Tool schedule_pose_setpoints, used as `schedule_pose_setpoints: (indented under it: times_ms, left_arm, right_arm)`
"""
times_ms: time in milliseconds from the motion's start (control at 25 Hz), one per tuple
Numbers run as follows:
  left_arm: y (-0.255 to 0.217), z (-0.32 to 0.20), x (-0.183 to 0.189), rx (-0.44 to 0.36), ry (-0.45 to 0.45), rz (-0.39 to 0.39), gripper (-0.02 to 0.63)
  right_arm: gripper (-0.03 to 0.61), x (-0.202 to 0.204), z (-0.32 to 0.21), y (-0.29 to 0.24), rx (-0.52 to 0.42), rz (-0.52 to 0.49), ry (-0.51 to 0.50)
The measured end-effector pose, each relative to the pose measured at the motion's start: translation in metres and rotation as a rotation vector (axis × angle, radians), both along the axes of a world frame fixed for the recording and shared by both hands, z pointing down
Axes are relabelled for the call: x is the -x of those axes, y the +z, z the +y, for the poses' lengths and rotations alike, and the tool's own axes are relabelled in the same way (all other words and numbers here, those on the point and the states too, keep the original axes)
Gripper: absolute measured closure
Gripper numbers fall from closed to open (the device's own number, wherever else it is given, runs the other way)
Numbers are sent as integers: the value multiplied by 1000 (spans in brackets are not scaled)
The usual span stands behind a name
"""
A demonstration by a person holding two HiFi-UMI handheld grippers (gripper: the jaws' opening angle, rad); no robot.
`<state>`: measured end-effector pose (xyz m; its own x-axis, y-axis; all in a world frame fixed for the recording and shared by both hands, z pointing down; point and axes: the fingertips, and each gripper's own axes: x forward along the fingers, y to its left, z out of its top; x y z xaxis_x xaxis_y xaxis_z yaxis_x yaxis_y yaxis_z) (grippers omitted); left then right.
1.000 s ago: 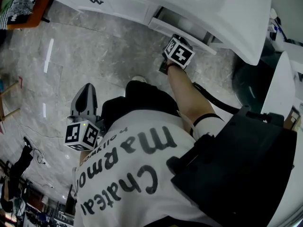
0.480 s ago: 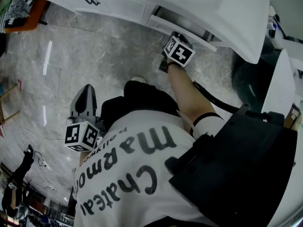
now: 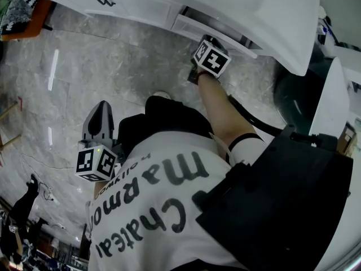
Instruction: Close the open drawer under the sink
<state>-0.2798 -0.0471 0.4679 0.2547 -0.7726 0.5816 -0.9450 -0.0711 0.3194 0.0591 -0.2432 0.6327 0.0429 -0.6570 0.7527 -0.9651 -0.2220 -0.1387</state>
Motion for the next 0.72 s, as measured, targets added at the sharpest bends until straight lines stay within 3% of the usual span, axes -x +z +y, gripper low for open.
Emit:
schedule_pose_setpoints:
  times_ms: [720]
  left_arm:
    - [2,-2,-7,18,2,-7,604]
  right_arm:
    - [448,-11,-21,-7,-31,-2,8]
